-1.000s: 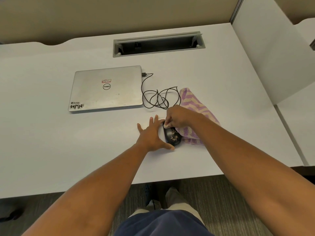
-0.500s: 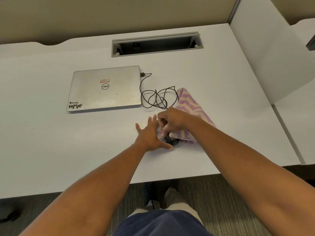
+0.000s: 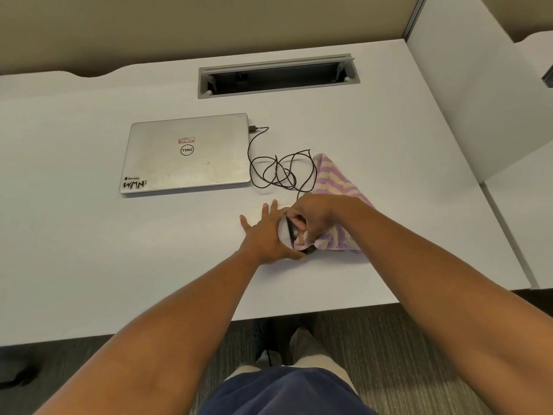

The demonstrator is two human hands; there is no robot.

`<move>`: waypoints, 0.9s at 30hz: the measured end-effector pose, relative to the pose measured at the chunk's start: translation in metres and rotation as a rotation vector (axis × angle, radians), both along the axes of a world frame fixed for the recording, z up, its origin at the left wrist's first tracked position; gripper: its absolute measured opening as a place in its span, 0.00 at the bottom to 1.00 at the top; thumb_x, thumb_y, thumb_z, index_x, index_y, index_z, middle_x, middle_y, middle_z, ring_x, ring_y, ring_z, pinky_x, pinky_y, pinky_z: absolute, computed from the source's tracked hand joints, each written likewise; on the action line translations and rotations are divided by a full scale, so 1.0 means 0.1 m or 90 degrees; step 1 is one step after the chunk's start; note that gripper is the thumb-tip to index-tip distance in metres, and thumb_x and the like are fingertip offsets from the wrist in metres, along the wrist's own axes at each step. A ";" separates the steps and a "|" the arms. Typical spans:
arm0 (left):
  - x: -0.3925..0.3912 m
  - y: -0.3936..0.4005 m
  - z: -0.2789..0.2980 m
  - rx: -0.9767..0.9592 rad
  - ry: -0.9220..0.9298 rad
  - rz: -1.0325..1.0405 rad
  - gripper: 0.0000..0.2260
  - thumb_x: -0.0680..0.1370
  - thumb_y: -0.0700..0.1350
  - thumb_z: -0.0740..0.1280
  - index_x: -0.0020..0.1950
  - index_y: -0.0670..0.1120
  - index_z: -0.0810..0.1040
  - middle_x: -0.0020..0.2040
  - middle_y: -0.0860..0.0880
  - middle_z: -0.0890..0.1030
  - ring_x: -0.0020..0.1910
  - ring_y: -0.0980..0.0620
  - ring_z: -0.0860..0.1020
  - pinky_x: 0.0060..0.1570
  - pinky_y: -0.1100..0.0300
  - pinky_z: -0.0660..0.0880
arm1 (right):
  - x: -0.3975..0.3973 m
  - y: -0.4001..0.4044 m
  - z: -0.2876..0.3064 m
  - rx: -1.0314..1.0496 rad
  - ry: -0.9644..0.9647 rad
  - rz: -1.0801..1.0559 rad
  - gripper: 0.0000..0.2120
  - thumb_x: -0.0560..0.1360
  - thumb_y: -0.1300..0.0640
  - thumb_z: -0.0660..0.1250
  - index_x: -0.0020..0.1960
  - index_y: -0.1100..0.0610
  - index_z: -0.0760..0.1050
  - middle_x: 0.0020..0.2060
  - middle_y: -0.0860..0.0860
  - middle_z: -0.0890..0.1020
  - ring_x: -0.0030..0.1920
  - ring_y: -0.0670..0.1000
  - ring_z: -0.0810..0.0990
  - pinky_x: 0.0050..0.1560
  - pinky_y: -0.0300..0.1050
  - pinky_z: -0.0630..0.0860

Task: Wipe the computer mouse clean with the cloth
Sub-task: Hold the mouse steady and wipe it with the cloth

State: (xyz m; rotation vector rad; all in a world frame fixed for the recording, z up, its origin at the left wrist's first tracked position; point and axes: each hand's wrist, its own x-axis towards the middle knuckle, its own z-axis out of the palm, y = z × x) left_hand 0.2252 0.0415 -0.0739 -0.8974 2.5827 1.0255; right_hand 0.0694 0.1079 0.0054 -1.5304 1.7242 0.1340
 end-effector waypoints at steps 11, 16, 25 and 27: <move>0.00 -0.01 -0.01 0.000 -0.008 -0.011 0.58 0.58 0.68 0.79 0.80 0.59 0.52 0.82 0.49 0.45 0.80 0.51 0.40 0.70 0.31 0.32 | 0.05 0.02 -0.02 -0.044 -0.045 -0.051 0.17 0.62 0.58 0.79 0.34 0.53 0.69 0.32 0.44 0.80 0.32 0.39 0.77 0.35 0.38 0.71; 0.00 -0.01 -0.03 -0.006 -0.006 -0.007 0.57 0.58 0.67 0.79 0.80 0.59 0.54 0.83 0.49 0.46 0.81 0.51 0.41 0.71 0.30 0.33 | 0.01 0.08 -0.02 -0.005 -0.019 -0.024 0.16 0.61 0.61 0.78 0.35 0.54 0.69 0.33 0.47 0.78 0.34 0.44 0.75 0.33 0.37 0.68; 0.00 -0.03 -0.05 -0.023 -0.036 -0.019 0.59 0.58 0.71 0.76 0.81 0.56 0.50 0.82 0.50 0.44 0.80 0.51 0.39 0.71 0.31 0.32 | -0.12 0.08 -0.02 -0.111 -0.083 -0.153 0.08 0.65 0.58 0.78 0.40 0.55 0.79 0.37 0.46 0.83 0.37 0.44 0.78 0.38 0.37 0.72; 0.00 -0.02 -0.04 -0.020 -0.032 -0.017 0.58 0.58 0.71 0.77 0.81 0.58 0.50 0.82 0.50 0.44 0.80 0.51 0.39 0.71 0.31 0.32 | -0.07 0.06 -0.05 -0.117 -0.090 -0.154 0.06 0.67 0.57 0.78 0.42 0.54 0.84 0.38 0.45 0.83 0.39 0.43 0.79 0.39 0.36 0.73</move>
